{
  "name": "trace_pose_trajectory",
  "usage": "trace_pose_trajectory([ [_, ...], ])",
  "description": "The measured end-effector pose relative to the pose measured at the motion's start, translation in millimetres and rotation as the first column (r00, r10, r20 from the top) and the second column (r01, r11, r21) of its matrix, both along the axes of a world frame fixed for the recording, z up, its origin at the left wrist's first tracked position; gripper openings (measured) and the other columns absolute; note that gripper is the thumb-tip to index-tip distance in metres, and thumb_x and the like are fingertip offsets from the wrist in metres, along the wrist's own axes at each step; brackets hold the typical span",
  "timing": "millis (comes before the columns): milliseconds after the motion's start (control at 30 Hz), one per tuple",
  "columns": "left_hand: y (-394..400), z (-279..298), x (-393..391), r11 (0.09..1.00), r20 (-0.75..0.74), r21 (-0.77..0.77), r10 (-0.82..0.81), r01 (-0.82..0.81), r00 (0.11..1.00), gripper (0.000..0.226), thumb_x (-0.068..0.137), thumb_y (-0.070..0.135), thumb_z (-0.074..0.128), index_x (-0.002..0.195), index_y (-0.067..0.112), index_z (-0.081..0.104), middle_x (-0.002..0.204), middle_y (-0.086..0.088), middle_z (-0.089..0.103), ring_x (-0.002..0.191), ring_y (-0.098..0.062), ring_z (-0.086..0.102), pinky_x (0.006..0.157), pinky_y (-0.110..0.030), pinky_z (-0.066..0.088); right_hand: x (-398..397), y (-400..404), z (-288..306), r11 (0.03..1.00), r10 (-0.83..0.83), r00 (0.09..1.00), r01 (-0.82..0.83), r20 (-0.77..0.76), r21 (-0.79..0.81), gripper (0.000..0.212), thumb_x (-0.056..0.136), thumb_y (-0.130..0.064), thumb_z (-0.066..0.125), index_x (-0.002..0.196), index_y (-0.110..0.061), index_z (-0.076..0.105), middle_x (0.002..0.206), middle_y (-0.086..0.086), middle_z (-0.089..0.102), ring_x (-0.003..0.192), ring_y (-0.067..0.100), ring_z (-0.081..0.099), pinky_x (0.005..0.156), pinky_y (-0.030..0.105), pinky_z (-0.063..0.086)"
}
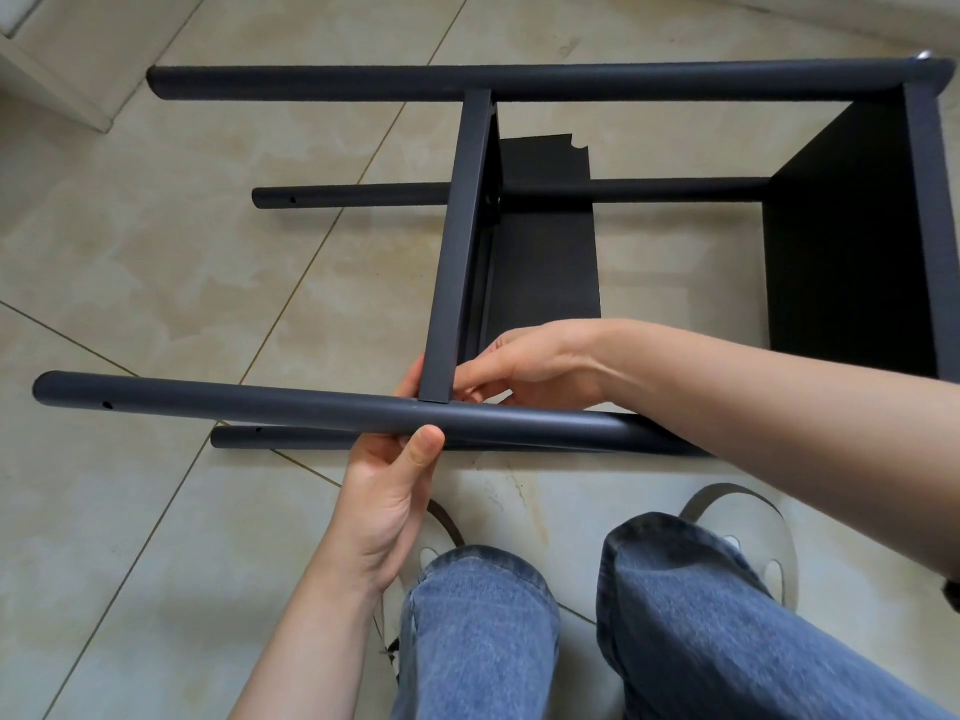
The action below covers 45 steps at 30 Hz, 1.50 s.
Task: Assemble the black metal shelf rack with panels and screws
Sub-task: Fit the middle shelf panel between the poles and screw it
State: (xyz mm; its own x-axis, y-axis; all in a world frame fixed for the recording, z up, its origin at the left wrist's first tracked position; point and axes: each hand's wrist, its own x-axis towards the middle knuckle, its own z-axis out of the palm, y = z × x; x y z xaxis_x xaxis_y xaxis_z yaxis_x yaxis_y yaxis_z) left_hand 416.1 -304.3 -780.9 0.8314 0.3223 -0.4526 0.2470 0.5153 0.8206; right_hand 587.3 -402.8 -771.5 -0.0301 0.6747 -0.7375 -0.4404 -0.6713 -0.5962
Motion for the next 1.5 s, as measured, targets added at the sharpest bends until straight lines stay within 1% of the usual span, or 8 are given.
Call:
trace_pose_trajectory([
  [133,1.3,-2.1,0.3,1.0,-0.003,0.021,-0.005,0.005,1.0,0.089,0.055,0.048,0.095,0.133,0.023,0.061,0.116,-0.004,0.074,0.115,-0.018,0.067,0.095,-0.023,0.051,1.3,1.9,-0.4,1.0,-0.008,1.0,0.007,0.011,0.024,0.037,0.094,-0.025,0.063,0.059,-0.016,0.063,0.088,0.007,0.06,0.085,0.018,0.059,0.089,0.035,0.05],
  [300,2.5,-6.4,-0.3,0.999,-0.018,0.036,-0.012,0.012,1.0,0.088,0.054,0.049,0.096,0.131,0.025,0.063,0.12,-0.005,0.073,0.12,-0.02,0.065,0.1,-0.025,0.05,7.6,-5.8,-1.4,0.998,-0.058,0.996,0.058,-0.06,-0.011,0.017,0.091,-0.021,0.066,0.078,-0.015,0.073,0.084,0.002,0.065,0.079,0.018,0.063,0.079,0.032,0.053],
  [533,2.9,-6.9,0.2,0.998,-0.022,0.052,-0.028,0.03,0.999,0.092,0.057,0.048,0.095,0.136,0.022,0.057,0.119,-0.008,0.073,0.118,-0.022,0.066,0.099,-0.025,0.05,6.1,-2.1,-2.2,0.999,-0.046,0.997,0.044,-0.07,-0.021,0.034,0.094,-0.023,0.064,0.062,-0.018,0.075,0.069,0.001,0.062,0.069,0.013,0.062,0.078,0.03,0.052],
  [733,2.6,-6.9,0.7,0.999,-0.017,0.037,-0.015,0.016,1.0,0.103,0.052,0.049,0.096,0.14,0.016,0.054,0.122,-0.012,0.071,0.122,-0.026,0.063,0.104,-0.028,0.048,2.4,2.2,0.8,1.0,-0.018,1.0,0.018,0.004,0.023,0.044,0.095,-0.022,0.063,0.051,-0.02,0.069,0.075,0.002,0.063,0.074,0.014,0.061,0.083,0.031,0.053],
  [900,1.8,-4.6,1.2,0.999,-0.023,0.038,-0.018,0.019,1.0,0.103,0.052,0.049,0.096,0.14,0.016,0.053,0.117,-0.006,0.074,0.118,-0.021,0.066,0.1,-0.026,0.05,6.8,-3.0,4.3,1.0,-0.024,1.0,0.024,-0.003,-0.013,0.027,0.093,-0.022,0.065,0.068,-0.017,0.073,0.076,0.002,0.065,0.074,0.016,0.062,0.078,0.032,0.051],
  [1033,0.6,-3.6,1.4,0.999,-0.017,0.041,-0.027,0.028,0.999,0.101,0.053,0.048,0.096,0.139,0.017,0.052,0.114,-0.005,0.074,0.115,-0.019,0.067,0.095,-0.023,0.051,5.8,-3.4,1.9,1.0,-0.016,1.0,0.015,-0.009,-0.019,0.04,0.094,-0.023,0.064,0.055,-0.019,0.072,0.069,0.002,0.061,0.072,0.015,0.06,0.078,0.03,0.05],
  [1200,1.5,-5.5,0.7,0.999,-0.006,0.036,-0.025,0.025,1.0,0.105,0.054,0.049,0.095,0.143,0.015,0.051,0.122,-0.013,0.071,0.122,-0.026,0.063,0.105,-0.028,0.048,1.4,0.8,0.2,1.0,0.004,0.999,-0.004,0.037,0.008,0.046,0.094,-0.026,0.064,0.049,-0.02,0.068,0.072,0.001,0.062,0.074,0.014,0.061,0.08,0.03,0.053],
  [1500,2.4,-8.3,0.0,0.997,-0.009,0.066,-0.045,0.045,0.999,0.085,0.062,0.047,0.092,0.137,0.024,0.059,0.125,-0.01,0.07,0.122,-0.025,0.063,0.099,-0.025,0.05,5.4,-4.0,4.7,0.999,-0.019,1.0,0.02,0.011,-0.033,0.02,0.092,-0.023,0.066,0.077,-0.013,0.073,0.084,0.005,0.064,0.085,0.021,0.061,0.088,0.038,0.05],
])
